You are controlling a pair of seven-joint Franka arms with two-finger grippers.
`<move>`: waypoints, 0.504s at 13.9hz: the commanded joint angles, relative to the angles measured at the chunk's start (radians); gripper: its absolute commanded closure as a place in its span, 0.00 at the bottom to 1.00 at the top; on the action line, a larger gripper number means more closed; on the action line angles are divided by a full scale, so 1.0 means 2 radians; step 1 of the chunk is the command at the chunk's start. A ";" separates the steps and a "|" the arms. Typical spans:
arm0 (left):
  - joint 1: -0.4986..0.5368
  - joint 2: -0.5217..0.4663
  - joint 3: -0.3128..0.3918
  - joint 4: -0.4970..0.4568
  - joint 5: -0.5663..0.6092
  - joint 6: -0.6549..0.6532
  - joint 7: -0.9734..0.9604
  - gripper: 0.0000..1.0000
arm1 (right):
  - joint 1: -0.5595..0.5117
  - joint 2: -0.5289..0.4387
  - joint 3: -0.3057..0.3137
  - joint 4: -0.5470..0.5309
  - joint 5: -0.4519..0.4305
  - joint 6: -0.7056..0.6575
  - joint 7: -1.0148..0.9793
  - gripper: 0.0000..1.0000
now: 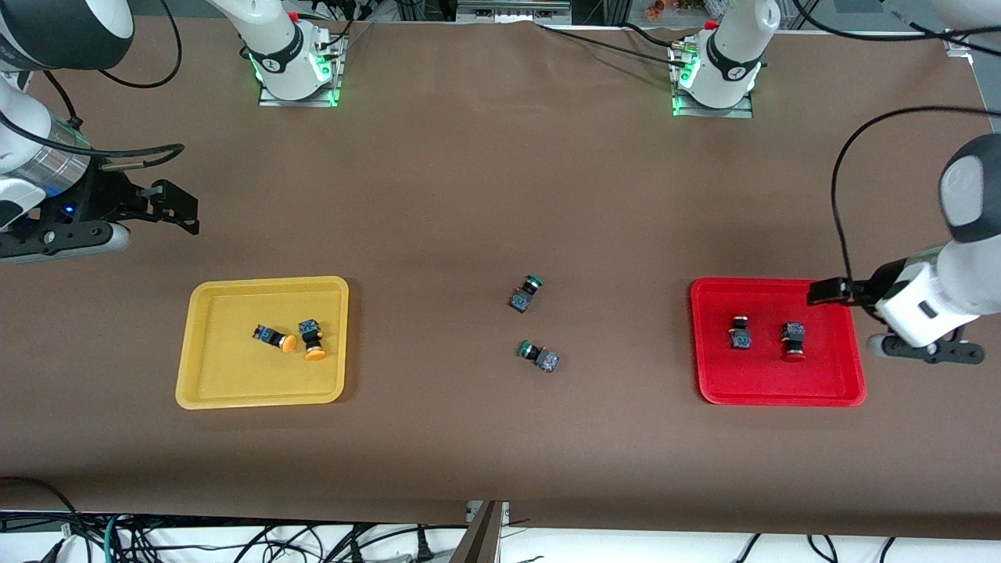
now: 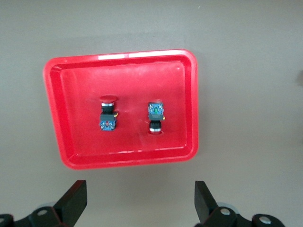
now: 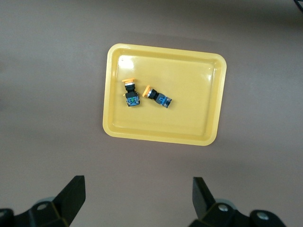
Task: Place red and yellow buttons in trays
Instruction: 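Open the left gripper and lift it away from the red tray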
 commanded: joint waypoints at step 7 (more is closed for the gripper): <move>-0.018 -0.106 0.021 -0.040 0.003 -0.037 -0.005 0.00 | -0.005 0.002 0.005 0.009 0.001 -0.009 0.001 0.00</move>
